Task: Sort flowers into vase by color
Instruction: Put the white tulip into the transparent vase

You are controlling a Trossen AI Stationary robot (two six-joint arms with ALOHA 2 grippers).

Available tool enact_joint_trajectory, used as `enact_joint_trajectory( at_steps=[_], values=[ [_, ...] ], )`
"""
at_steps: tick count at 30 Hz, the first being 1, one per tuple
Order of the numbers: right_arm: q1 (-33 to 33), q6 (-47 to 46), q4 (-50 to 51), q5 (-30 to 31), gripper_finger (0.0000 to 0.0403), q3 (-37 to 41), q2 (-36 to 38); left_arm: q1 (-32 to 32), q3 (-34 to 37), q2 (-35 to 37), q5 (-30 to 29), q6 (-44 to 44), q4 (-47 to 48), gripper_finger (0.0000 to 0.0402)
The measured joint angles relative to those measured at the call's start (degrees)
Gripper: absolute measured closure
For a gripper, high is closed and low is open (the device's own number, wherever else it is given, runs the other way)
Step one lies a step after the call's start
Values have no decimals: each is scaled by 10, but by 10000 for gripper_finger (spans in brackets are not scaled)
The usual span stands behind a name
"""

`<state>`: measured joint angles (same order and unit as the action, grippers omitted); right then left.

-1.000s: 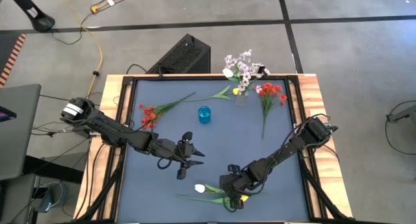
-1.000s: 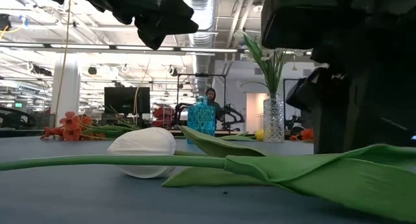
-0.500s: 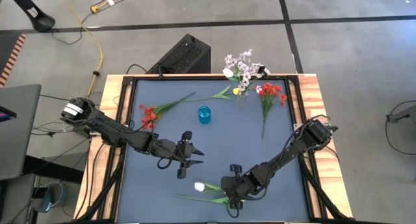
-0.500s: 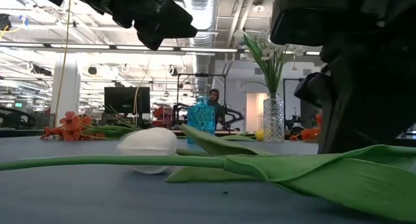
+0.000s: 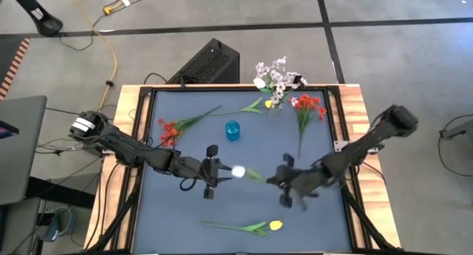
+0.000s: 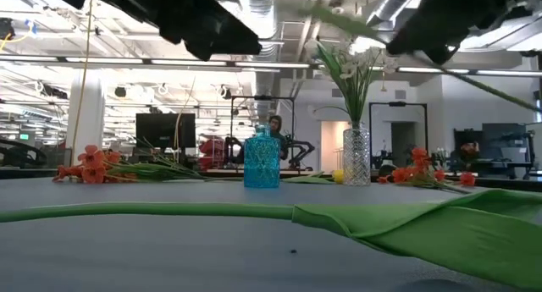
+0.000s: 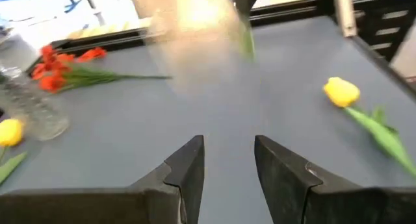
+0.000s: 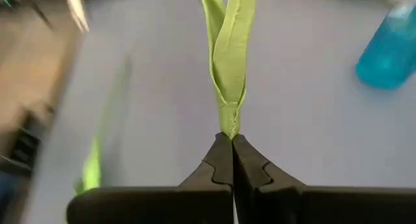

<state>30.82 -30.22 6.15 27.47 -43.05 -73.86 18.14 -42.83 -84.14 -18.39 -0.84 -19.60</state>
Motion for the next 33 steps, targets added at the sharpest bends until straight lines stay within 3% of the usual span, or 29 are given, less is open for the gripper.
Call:
enact_joint_trajectory(
  at_steps=[7,11,16,23,28,33],
  values=[
    [-11,142,-312,-3,387,174,183,-3,1,-24,-18,17,20,276],
    [-15,253,-371,-4,387,200,251,-5,1,-55,-19,27,16,276],
    [-61,367,-361,-6,387,222,351,-6,1,-74,-19,20,19,276],
    [-252,379,-422,-81,387,279,484,-6,0,-33,-35,-12,32,276],
    [-405,352,-528,-93,387,334,498,-11,0,-27,-39,-44,9,276],
    [-564,266,-589,-90,387,361,466,-30,0,-28,-29,-50,-15,276]
  ],
)
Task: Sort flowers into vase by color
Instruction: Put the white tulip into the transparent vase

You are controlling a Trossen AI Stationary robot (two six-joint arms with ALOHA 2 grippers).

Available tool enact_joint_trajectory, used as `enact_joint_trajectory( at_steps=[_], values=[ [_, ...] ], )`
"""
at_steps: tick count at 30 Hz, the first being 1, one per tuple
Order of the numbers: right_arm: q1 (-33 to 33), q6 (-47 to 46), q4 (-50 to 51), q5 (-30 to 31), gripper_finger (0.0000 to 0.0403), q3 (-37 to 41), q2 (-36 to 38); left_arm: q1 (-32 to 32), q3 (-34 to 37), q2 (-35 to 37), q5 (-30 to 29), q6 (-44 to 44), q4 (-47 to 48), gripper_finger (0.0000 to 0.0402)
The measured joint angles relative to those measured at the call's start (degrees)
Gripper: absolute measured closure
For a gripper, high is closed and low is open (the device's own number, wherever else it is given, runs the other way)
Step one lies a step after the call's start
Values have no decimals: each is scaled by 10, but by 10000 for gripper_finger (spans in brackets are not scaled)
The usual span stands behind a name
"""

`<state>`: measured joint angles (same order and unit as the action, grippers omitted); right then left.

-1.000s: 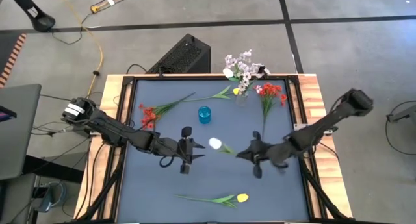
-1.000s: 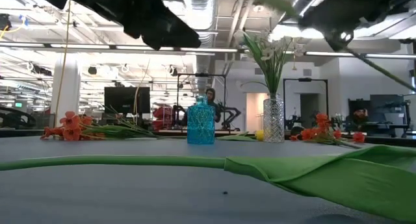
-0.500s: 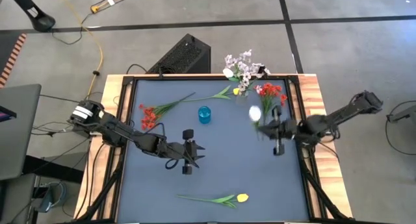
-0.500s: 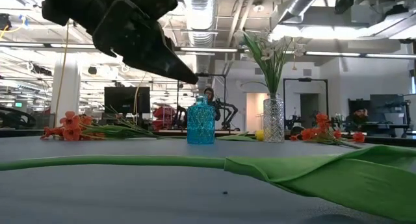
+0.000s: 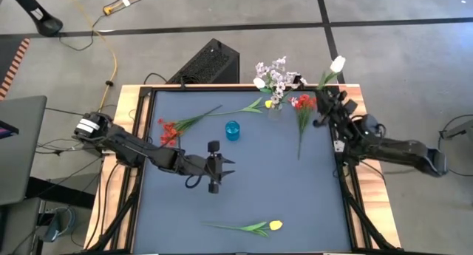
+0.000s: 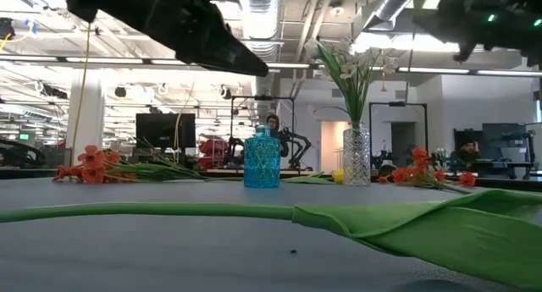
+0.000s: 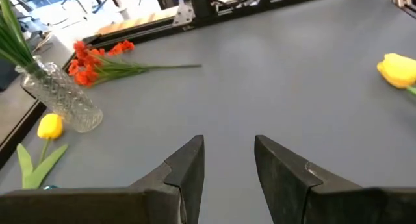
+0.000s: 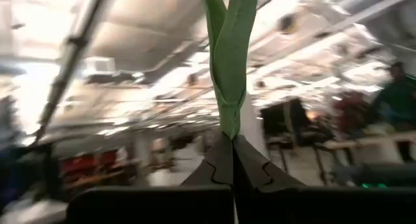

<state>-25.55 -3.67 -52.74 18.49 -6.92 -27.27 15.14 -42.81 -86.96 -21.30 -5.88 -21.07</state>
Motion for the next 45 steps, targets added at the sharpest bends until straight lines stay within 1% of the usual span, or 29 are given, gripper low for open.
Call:
enact_joint_trajectory(
  at_steps=[3,5,7,10,17,20,22,27,32,45],
  values=[
    [-76,-76,-38,-28,387,3,-43,-15,0,0,21,-5,-15,276],
    [-109,-110,-70,-50,387,3,-79,-26,0,0,39,-5,-25,276],
    [-125,-126,-108,-63,387,3,-118,-35,0,0,59,-5,-31,276],
    [-126,-126,-183,-65,387,3,-177,-45,0,0,72,-5,-31,276],
    [-117,-123,-363,-62,387,2,-323,-51,0,0,74,-4,-31,276],
    [-118,-122,-365,-52,387,-18,-374,-51,0,0,73,-8,-30,276],
    [-116,-105,-371,-54,387,-36,-397,-51,0,0,73,-10,-29,276],
    [-100,-65,-371,-59,387,-70,-414,-51,0,-1,75,-10,-15,276],
    [-96,-40,-368,-51,387,-70,-415,-51,0,-1,75,-11,-14,276],
    [-93,-39,-371,-32,387,-75,-462,-51,0,-1,76,-13,-14,276]
  ],
)
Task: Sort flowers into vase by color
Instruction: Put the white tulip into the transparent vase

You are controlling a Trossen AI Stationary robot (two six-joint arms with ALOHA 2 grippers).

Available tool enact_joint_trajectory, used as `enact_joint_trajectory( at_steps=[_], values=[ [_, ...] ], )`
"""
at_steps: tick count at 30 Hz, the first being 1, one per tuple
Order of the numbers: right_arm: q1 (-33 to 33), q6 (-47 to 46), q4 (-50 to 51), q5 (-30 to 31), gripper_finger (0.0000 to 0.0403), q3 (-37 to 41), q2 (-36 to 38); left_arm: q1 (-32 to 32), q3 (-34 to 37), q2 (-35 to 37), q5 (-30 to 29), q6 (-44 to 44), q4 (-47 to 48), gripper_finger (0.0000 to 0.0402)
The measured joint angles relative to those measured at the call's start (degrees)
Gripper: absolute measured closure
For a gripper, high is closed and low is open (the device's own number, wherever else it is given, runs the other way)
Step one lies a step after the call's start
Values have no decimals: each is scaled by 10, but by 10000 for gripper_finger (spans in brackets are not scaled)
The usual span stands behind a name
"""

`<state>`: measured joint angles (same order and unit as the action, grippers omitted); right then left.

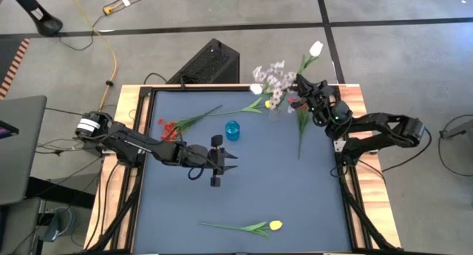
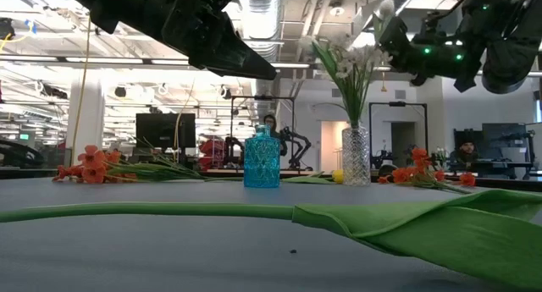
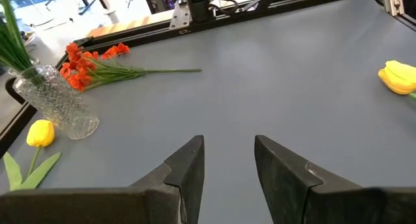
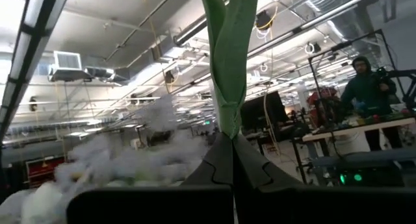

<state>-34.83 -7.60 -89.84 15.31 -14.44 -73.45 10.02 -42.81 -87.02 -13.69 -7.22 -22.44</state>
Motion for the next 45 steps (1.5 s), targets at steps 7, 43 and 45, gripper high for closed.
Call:
enact_joint_trajectory(
  at_steps=[7,43,45],
  values=[
    [0,5,0,-1,387,-16,0,0,0,0,0,1,0,276],
    [23,62,27,-2,387,-16,-38,0,0,0,1,3,11,276],
    [29,72,29,-2,387,-16,-38,0,0,0,1,4,11,276]
  ],
)
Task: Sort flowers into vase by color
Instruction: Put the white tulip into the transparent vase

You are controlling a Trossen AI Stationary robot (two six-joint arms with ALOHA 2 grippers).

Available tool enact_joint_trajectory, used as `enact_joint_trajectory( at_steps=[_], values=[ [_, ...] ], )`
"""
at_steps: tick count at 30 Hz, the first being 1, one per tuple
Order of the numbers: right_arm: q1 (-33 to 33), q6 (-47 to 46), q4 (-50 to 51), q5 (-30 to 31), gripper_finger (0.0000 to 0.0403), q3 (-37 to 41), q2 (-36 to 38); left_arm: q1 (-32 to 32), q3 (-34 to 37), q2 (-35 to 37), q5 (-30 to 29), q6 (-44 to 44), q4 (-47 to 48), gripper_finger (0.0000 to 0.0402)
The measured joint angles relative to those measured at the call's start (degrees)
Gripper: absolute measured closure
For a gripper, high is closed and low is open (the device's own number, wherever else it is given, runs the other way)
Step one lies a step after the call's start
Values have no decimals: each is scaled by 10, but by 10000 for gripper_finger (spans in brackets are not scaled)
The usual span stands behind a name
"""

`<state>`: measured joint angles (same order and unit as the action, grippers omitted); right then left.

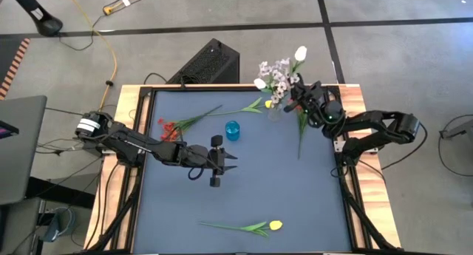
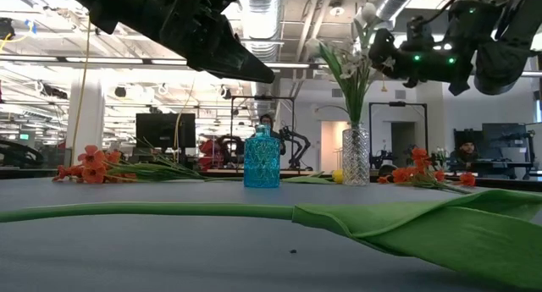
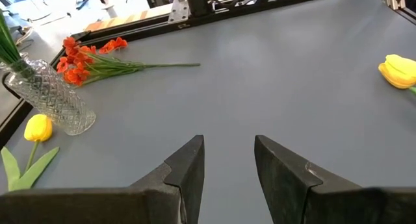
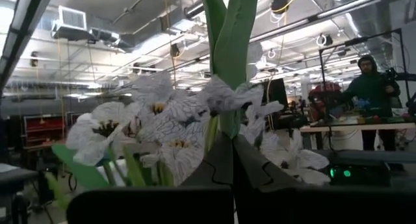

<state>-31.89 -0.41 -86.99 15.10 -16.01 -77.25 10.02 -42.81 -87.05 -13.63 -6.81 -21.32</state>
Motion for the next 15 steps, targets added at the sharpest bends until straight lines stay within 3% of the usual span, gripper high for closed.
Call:
enact_joint_trajectory(
  at_steps=[15],
  values=[
    [7,19,73,13,387,0,0,0,0,0,0,5,0,276]
  ],
)
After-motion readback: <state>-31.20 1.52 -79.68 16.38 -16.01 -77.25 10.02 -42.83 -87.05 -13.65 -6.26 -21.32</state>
